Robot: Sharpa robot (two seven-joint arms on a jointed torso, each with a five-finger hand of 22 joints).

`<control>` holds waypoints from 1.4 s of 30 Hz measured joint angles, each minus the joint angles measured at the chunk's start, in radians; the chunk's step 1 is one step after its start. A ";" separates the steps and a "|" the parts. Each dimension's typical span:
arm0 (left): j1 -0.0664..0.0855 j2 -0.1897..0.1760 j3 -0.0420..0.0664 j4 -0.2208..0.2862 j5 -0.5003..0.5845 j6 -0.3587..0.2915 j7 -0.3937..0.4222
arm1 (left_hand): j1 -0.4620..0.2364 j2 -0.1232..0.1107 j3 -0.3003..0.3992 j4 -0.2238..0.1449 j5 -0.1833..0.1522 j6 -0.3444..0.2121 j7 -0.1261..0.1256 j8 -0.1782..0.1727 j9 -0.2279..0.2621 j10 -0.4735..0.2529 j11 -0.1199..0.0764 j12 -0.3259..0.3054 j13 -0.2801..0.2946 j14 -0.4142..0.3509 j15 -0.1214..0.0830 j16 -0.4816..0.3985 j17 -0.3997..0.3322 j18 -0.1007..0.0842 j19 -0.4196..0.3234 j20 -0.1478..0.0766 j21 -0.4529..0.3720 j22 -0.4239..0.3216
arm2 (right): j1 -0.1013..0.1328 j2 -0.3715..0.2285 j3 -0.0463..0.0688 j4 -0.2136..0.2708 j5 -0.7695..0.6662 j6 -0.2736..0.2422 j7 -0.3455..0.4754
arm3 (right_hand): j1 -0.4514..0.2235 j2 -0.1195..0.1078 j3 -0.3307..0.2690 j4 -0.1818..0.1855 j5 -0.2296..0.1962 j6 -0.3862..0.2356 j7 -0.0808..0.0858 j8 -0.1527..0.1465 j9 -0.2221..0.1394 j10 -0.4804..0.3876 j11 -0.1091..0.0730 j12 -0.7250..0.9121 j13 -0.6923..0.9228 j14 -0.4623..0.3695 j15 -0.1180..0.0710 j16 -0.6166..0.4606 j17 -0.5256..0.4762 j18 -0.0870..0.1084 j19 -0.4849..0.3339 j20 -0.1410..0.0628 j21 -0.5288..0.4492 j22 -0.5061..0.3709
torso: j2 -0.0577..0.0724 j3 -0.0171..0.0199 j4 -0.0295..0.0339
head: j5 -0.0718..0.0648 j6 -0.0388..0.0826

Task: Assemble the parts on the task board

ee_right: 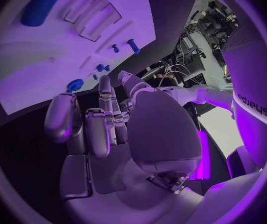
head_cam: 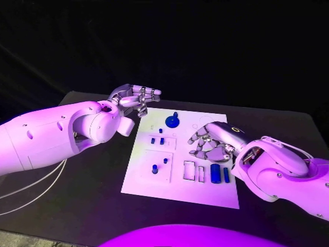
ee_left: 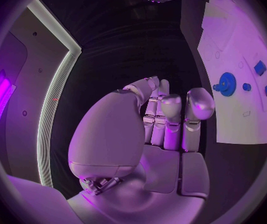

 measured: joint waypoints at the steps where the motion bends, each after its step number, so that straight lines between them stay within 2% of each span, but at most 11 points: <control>1: 0.000 0.000 -0.001 0.000 0.000 0.000 0.000 | 0.000 0.000 0.000 0.000 0.000 0.000 0.000 0.000 0.000 0.000 0.000 0.000 0.000 0.000 0.000 0.000 0.000 0.000 0.000 0.000 0.000 0.000 | 0.002 -0.019 0.000 0.004 0.015 -0.001 -0.002 | -0.011 0.005 -0.015 0.010 0.008 0.010 -0.010 0.007 0.004 0.031 -0.009 0.033 0.023 0.000 -0.007 0.000 0.001 0.000 0.005 -0.005 0.009 0.000 | -0.001 0.0000 -0.0012 | -0.008 0.002; 2: 0.000 0.000 -0.001 0.000 0.001 0.000 0.000 | 0.000 0.000 0.000 0.000 0.000 0.000 0.000 0.000 0.000 0.000 0.000 0.000 0.000 0.000 0.000 0.000 0.000 0.000 0.000 0.000 0.000 0.000 | 0.004 -0.044 0.000 0.009 0.034 -0.003 -0.006 | -0.034 0.003 -0.035 0.026 0.028 0.019 -0.019 0.012 0.009 0.062 -0.019 0.080 0.058 0.001 -0.014 0.004 0.001 0.000 0.011 -0.011 0.020 0.000 | -0.002 -0.0001 -0.0026 | -0.019 0.003; 3: 0.000 0.000 -0.002 0.001 0.001 0.000 0.000 | 0.000 0.000 0.000 0.000 0.000 0.000 0.000 0.000 0.000 0.000 0.000 0.000 0.000 0.000 0.000 0.000 0.000 0.000 0.000 0.000 0.000 0.000 | 0.005 -0.063 0.000 0.012 0.046 -0.004 -0.009 | -0.053 -0.001 -0.063 0.041 0.069 0.030 -0.030 0.021 0.017 0.087 -0.030 0.217 0.204 0.000 -0.025 0.012 0.001 0.000 0.019 -0.019 0.035 0.000 | -0.002 -0.0005 -0.0038 | -0.028 0.004; 5: 0.000 0.000 -0.003 0.002 0.002 0.000 0.000 | 0.000 0.000 0.000 0.000 0.000 0.000 0.000 0.000 0.000 0.000 0.000 0.000 0.000 0.000 0.000 0.000 0.000 0.000 0.000 0.000 0.000 0.000 | 0.006 -0.099 -0.002 0.020 0.067 -0.004 -0.019 | -0.070 0.002 -0.130 0.074 0.122 0.033 -0.044 0.039 0.040 0.097 -0.039 0.590 0.637 0.001 -0.030 0.033 0.001 -0.016 0.030 -0.034 0.060 0.000 | -0.004 -0.0006 -0.0059 | -0.052 0.004; 7: 0.000 0.000 -0.004 0.005 0.002 0.000 0.000 | 0.000 0.000 0.000 0.000 0.000 0.000 0.000 0.000 0.000 0.000 0.000 0.000 0.000 0.000 0.000 0.000 0.000 0.000 0.000 0.000 0.000 0.000 | 0.004 -0.136 -0.005 0.032 0.081 -0.004 -0.035 | -0.084 0.008 -0.190 0.110 0.146 0.030 -0.048 0.061 0.069 0.103 -0.045 0.919 0.950 0.001 -0.030 0.057 0.001 -0.016 0.033 -0.037 0.084 0.000 | -0.005 -0.0012 -0.0073 | -0.070 0.004; 9: 0.000 -0.001 -0.005 0.007 0.002 0.000 0.000 | 0.000 0.000 0.000 0.000 0.000 0.000 0.000 0.000 0.000 0.000 0.000 0.000 0.000 0.000 0.000 0.000 -0.001 0.000 0.000 0.000 0.000 0.000 | -0.002 -0.163 -0.006 0.043 0.085 -0.003 -0.051 | -0.077 0.028 -0.237 0.141 0.146 0.024 -0.049 0.087 0.102 0.111 -0.038 1.078 1.111 0.001 -0.030 0.076 0.001 -0.016 0.044 -0.037 0.107 0.000 | -0.005 -0.0014 -0.0086 | -0.088 0.004; 11: 0.000 -0.002 -0.006 0.009 0.003 0.000 0.000 | 0.000 0.000 0.000 0.000 0.000 0.000 0.000 0.004 0.000 0.000 0.000 0.000 0.001 0.000 0.000 0.000 -0.001 0.000 0.000 0.000 0.000 0.000 | -0.010 -0.184 -0.009 0.053 0.085 0.000 -0.072 | -0.070 0.039 -0.270 0.163 0.146 0.020 -0.045 0.105 0.126 0.125 -0.038 1.141 1.146 0.001 -0.030 0.087 0.001 -0.016 0.044 -0.037 0.126 0.000 | -0.005 -0.0016 -0.0099 | -0.100 0.003; 13: 0.000 -0.003 -0.007 0.010 0.003 0.000 0.001 | 0.000 0.000 0.003 -0.003 0.000 0.000 0.000 0.004 0.000 0.000 0.000 0.000 0.001 0.000 0.000 0.000 0.000 0.000 0.000 0.000 0.000 0.002 | -0.020 -0.196 -0.010 0.059 0.079 0.005 -0.091 | -0.069 0.040 -0.290 0.166 0.146 0.017 -0.047 0.116 0.140 0.129 -0.041 1.167 1.152 0.001 -0.030 0.093 0.001 -0.031 0.044 -0.037 0.144 0.000 | -0.006 -0.0015 -0.0119 | -0.111 0.001; 19: 0.000 -0.004 -0.008 0.014 0.003 -0.001 0.005 | 0.000 0.000 0.003 -0.003 0.000 0.000 0.000 0.004 0.000 0.000 0.000 0.004 0.002 0.000 0.000 0.000 0.001 0.000 0.000 0.000 0.000 0.003 | -0.059 -0.200 -0.014 0.060 0.039 0.023 -0.155 | -0.067 0.046 -0.332 0.178 0.146 0.003 -0.046 0.127 0.165 0.129 -0.042 1.179 1.152 0.001 -0.030 0.097 0.001 -0.031 0.044 -0.037 0.156 0.000 | -0.006 -0.0013 -0.0181 | -0.126 -0.002; 23: 0.000 -0.004 -0.009 0.018 0.005 -0.001 0.008 | -0.006 0.006 -0.004 0.004 0.000 0.000 0.000 0.004 0.000 0.000 0.000 0.004 0.002 0.000 0.000 0.000 0.001 0.000 0.000 0.000 0.000 0.003 | -0.084 -0.184 -0.016 0.051 0.016 0.029 -0.191 | -0.072 0.051 -0.349 0.178 0.146 0.003 -0.046 0.131 0.175 0.129 -0.042 1.179 1.152 0.001 -0.030 0.102 0.001 -0.031 0.044 -0.037 0.167 0.000 | -0.006 -0.0017 -0.0179 | -0.139 0.000; 42: 0.000 -0.018 -0.009 0.030 0.015 -0.001 0.018 | -0.005 0.005 -0.004 0.004 0.000 0.000 0.000 0.004 -0.001 0.000 0.000 0.004 0.002 0.000 0.000 0.000 0.001 0.000 0.000 0.000 0.000 0.003 | -0.134 -0.112 -0.016 0.004 -0.032 0.052 -0.254 | -0.086 0.065 -0.371 0.181 0.134 -0.004 -0.046 0.143 0.199 0.128 -0.041 1.179 1.152 0.001 -0.029 0.107 0.001 -0.031 0.044 -0.037 0.182 -0.001 | -0.006 -0.0034 -0.0185 | -0.141 -0.011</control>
